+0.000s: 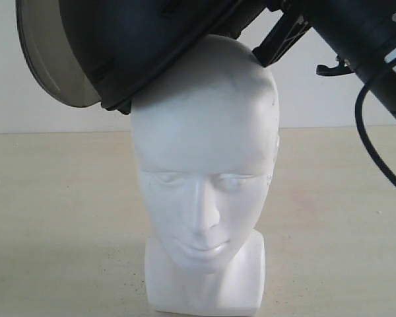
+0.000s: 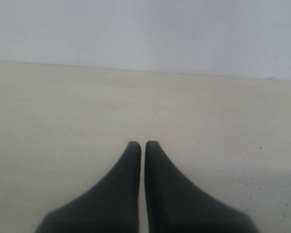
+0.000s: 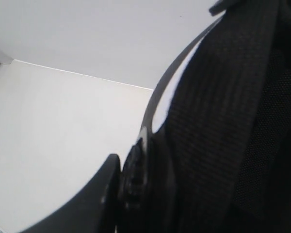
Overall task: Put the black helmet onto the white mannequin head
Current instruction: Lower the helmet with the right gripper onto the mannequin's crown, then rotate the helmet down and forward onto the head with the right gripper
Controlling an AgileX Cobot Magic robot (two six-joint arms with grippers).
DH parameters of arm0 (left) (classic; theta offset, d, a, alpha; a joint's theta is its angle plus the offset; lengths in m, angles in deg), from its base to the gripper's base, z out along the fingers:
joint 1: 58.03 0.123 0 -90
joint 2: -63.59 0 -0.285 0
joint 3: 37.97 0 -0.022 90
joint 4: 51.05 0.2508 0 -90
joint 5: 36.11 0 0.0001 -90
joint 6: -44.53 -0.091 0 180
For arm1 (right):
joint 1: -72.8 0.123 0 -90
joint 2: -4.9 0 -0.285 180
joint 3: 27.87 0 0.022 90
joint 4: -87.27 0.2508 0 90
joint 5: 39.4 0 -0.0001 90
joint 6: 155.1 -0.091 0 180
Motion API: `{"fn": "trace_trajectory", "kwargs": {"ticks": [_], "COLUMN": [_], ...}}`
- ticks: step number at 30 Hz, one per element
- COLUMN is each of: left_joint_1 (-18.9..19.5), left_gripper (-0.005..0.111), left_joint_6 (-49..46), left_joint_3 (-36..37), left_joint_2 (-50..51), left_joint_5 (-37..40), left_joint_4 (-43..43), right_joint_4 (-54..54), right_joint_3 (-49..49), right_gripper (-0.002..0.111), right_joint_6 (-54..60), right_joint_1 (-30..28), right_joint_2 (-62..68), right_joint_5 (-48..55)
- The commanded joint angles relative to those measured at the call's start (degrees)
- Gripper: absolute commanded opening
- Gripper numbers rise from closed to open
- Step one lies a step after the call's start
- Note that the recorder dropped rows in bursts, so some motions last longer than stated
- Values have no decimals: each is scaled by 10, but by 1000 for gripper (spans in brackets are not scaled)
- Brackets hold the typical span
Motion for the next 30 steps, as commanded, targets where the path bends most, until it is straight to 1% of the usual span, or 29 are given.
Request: {"fn": "trace_trajectory", "kwargs": {"ticks": [1, 8, 16, 20, 26, 30], "left_joint_1": [2, 2, 2, 2, 2, 2], "left_gripper": [4, 4, 4, 4, 4, 4], "left_joint_6": [-1, -1, -1, -1, -1, -1], "left_joint_3": [2, 2, 2, 2, 2, 2], "left_joint_2": [-1, -1, -1, -1, -1, -1], "left_joint_5": [-1, -1, -1, -1, -1, -1], "left_joint_4": [3, 3, 3, 3, 3, 3], "right_joint_4": [13, 24, 26, 24, 53, 53], "right_joint_3": [1, 1, 1, 1, -41, -48], "right_gripper": [0, 0, 0, 0, 0, 0], "right_joint_6": [22, 33, 7, -27, -30, -40], "right_joint_1": [-4, -4, -4, -4, -4, -2], "right_joint_2": [-19, -32, -32, -32, -41, -43], "right_joint_5": [-27, -27, -27, -27, -27, -27]}}
